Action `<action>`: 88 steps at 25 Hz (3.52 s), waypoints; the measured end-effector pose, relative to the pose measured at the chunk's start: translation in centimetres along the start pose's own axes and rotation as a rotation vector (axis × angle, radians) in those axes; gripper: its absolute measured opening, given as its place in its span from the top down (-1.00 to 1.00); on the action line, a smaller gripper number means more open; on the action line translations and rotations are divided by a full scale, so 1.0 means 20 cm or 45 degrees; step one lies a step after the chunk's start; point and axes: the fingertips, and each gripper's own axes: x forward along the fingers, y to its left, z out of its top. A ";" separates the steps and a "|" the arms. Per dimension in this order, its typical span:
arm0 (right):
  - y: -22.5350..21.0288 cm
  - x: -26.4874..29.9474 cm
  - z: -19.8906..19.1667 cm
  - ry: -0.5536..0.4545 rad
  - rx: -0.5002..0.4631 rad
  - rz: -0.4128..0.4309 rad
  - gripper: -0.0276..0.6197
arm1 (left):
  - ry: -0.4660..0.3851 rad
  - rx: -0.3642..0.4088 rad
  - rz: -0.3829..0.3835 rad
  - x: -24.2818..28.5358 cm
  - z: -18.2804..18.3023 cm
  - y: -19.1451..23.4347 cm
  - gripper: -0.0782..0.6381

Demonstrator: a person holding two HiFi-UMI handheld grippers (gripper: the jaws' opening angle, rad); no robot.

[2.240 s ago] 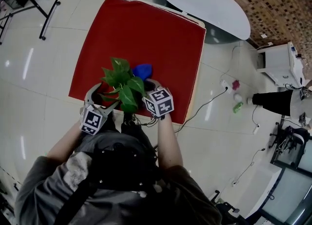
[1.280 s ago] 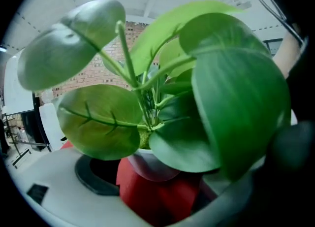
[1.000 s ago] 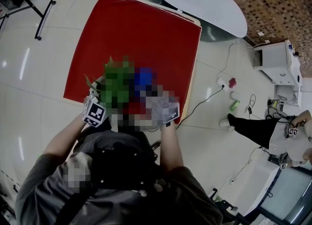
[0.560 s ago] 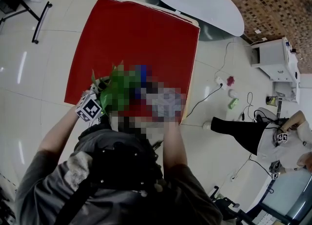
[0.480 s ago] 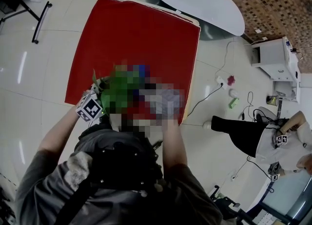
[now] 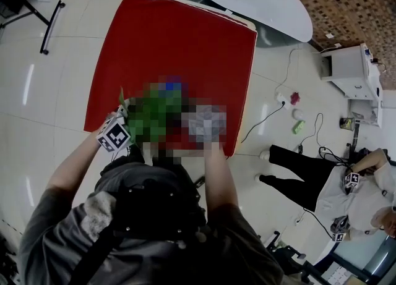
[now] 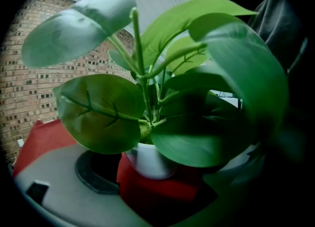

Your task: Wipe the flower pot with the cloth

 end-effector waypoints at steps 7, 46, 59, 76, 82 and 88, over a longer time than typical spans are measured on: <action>-0.02 0.00 -0.04 0.002 -0.094 -0.122 0.73 | 0.073 0.030 0.049 -0.02 -0.04 0.01 -0.53; 0.02 -0.06 -0.11 -0.062 -0.107 -0.214 0.73 | -0.074 -0.420 0.827 -0.03 0.09 -0.01 -0.54; 0.03 -0.33 0.08 -0.184 -0.144 -0.153 0.73 | -0.085 -0.214 0.309 0.00 0.08 -0.02 -0.55; 0.05 0.00 0.23 -0.017 -0.138 0.315 0.73 | -0.027 -0.103 -0.107 0.02 0.07 0.03 -0.55; -0.01 0.09 0.14 0.070 -0.083 0.329 0.73 | -0.017 -0.090 -0.145 0.02 0.06 0.04 -0.56; -0.05 0.09 0.07 0.125 -0.176 0.221 0.73 | -0.039 -0.134 -0.085 0.05 0.08 0.03 -0.57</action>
